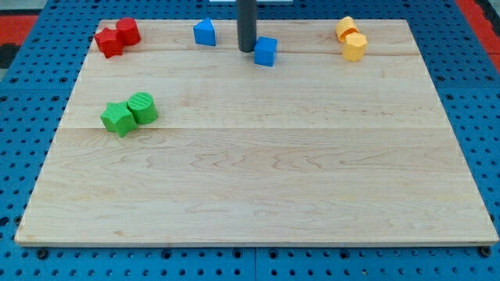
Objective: Move the blue cube below the yellow hexagon
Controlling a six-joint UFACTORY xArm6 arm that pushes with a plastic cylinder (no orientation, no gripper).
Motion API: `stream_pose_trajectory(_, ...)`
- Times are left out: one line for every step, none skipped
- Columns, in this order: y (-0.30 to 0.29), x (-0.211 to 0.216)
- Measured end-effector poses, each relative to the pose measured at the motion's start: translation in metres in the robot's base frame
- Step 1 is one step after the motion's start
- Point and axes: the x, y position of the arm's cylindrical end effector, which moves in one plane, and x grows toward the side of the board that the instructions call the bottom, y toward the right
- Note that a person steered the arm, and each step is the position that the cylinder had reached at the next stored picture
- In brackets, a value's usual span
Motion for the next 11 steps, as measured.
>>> stream_pose_trajectory(0.021, -0.011)
stream_pose_trajectory(0.054, 0.000)
stream_pose_trajectory(0.067, 0.034)
stream_pose_trajectory(0.023, 0.036)
stream_pose_trajectory(0.023, 0.057)
stream_pose_trajectory(0.062, 0.057)
stream_pose_trajectory(0.080, 0.062)
stream_pose_trajectory(0.091, 0.068)
stream_pose_trajectory(0.073, 0.082)
stream_pose_trajectory(0.096, 0.085)
stream_pose_trajectory(0.131, 0.084)
